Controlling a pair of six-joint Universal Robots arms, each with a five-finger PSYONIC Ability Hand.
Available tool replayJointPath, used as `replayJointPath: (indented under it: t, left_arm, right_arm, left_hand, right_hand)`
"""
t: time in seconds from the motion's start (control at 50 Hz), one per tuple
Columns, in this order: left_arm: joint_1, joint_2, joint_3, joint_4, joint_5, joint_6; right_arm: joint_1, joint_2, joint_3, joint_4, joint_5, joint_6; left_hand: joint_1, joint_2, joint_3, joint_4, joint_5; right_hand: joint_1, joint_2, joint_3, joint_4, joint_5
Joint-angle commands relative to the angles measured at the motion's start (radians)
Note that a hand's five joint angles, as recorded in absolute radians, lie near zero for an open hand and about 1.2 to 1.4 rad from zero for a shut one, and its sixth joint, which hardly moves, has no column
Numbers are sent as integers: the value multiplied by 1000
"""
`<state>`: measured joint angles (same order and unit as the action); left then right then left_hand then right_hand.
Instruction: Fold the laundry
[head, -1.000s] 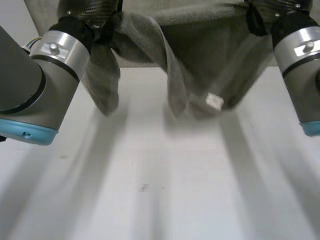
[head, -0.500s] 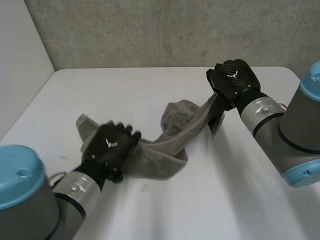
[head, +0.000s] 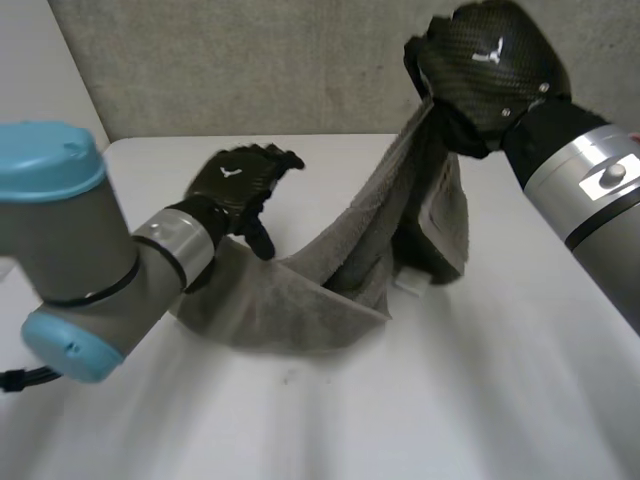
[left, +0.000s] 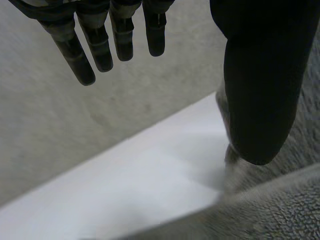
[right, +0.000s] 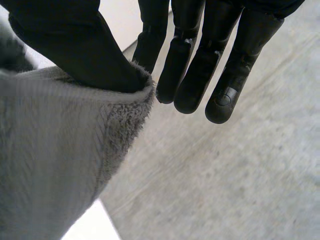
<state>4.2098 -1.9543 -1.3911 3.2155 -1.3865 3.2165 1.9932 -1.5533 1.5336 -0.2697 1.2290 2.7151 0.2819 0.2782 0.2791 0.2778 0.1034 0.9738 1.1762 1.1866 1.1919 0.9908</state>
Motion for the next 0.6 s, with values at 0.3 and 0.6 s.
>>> replayJointPath:
  t: [0.3, 0.6]
  left_arm:
    - [22, -207, 245, -227, 288, -182]
    - [42, -339, 267, -220, 215, -109]
  right_arm:
    - [-14, -34, -38, -16, -29, -2]
    - [-49, -34, -33, -8, -28, 0]
  left_hand:
    - [196, 200, 199, 200, 200]
    - [557, 561, 560, 561, 561]
  right_hand:
    - [422, 220, 210, 204, 231]
    - [422, 220, 210, 204, 231]
